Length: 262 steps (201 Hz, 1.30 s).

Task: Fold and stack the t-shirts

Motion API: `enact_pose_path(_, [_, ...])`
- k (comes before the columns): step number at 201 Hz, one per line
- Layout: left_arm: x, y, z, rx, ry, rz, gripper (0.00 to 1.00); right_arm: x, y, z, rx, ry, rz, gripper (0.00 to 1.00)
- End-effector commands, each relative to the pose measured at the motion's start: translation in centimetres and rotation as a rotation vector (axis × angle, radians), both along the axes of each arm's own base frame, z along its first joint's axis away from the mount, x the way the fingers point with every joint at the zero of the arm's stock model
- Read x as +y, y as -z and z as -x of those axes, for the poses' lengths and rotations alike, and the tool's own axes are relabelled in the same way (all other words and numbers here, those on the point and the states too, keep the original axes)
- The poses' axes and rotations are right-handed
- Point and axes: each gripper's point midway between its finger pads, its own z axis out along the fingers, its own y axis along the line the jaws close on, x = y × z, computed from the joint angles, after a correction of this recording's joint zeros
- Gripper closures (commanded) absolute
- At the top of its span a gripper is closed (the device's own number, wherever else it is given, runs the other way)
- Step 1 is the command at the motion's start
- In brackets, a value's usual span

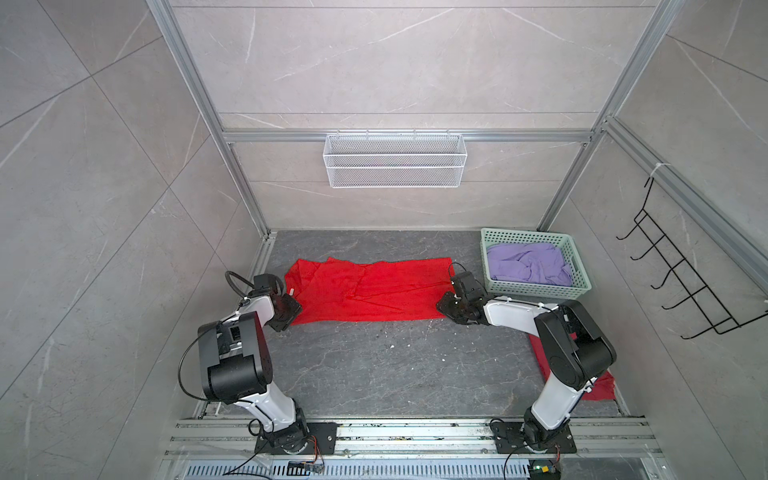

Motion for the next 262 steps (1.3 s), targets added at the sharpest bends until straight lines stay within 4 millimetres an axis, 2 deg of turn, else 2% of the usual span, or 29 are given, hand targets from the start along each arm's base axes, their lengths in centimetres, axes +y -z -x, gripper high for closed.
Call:
enact_pose_path(1, [-3.0,-3.7,-1.3,-0.133,0.096,0.064,0.53,-3.0,5.0,5.0,0.217,0.023,0.123,0.52])
enact_pose_path(20, [-6.9,-6.5,-2.2,-0.203,0.184,0.102,0.53,-2.7,4.8,4.8,0.212,0.018,0.108,0.52])
enact_pose_path(36, [-10.4,-7.6,-2.5,-0.223,0.251,0.128,0.53,-2.6,4.7,4.7,0.208,0.018,0.107,0.52])
enact_pose_path(52, [-12.7,-7.3,-2.6,-0.222,0.279,0.135,0.53,-2.6,4.8,4.7,0.21,0.018,0.107,0.52])
enact_pose_path(70, [-14.8,-5.9,-2.6,-0.215,0.297,0.15,0.53,-2.6,4.8,4.8,0.212,0.015,0.106,0.52])
enact_pose_path(95, [-16.1,-3.6,-2.5,-0.18,0.29,0.172,0.53,-2.7,4.9,5.0,0.216,0.012,0.108,0.52])
enact_pose_path(128, [-14.8,-1.1,-1.0,-0.124,0.234,0.129,0.53,-3.2,4.8,5.3,0.215,0.024,0.122,0.52])
enact_pose_path(166, [-12.4,0.8,0.0,-0.088,0.177,0.081,0.53,-4.1,4.7,5.6,0.22,0.035,0.13,0.53])
enact_pose_path(185, [-10.6,1.5,0.9,-0.066,0.114,0.082,0.53,-4.7,4.6,5.9,0.222,0.048,0.136,0.52])
enact_pose_path(233, [-4.9,2.7,4.9,-0.019,-0.051,0.052,0.53,-6.5,4.4,6.3,0.224,0.082,0.138,0.52])
enact_pose_path(262, [-3.0,2.7,6.1,-0.007,-0.082,0.027,0.53,-7.1,4.1,6.3,0.223,0.091,0.134,0.52])
